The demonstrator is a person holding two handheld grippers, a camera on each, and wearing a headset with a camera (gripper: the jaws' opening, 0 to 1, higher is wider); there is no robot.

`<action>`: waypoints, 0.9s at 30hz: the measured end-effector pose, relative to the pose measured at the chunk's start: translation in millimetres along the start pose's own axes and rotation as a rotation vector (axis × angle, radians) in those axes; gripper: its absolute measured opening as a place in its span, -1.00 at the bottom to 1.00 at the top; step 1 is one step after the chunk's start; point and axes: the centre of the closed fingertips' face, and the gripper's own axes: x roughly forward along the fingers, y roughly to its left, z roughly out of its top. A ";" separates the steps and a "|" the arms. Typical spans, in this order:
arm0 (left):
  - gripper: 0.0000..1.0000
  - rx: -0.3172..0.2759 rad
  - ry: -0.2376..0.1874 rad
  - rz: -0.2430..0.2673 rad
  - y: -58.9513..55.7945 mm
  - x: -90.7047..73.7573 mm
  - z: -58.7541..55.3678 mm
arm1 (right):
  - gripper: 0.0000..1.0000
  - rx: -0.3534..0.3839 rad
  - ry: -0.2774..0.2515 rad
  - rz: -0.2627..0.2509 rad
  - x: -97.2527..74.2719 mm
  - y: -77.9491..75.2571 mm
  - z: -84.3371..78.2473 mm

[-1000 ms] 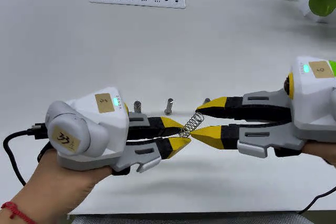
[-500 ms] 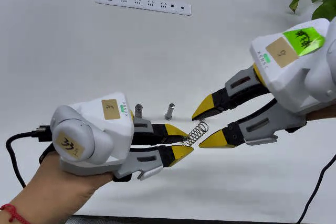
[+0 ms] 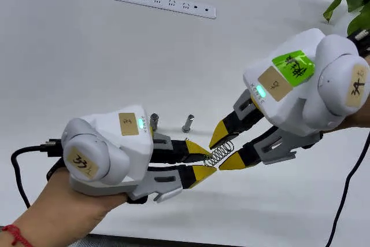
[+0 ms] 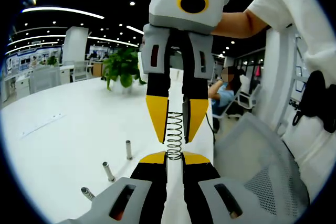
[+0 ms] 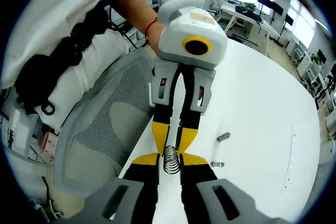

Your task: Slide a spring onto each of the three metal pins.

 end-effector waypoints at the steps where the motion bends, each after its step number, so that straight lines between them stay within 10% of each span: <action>1: -0.80 -0.002 -0.001 0.000 -0.1 -0.1 0.0 | -0.70 -0.002 0.002 0.002 0.0 -0.1 0.5; 27: -0.79 -0.015 -0.023 0.005 0.4 -2.2 -4.0 | -0.76 -0.009 0.019 0.017 2.8 0.2 1.5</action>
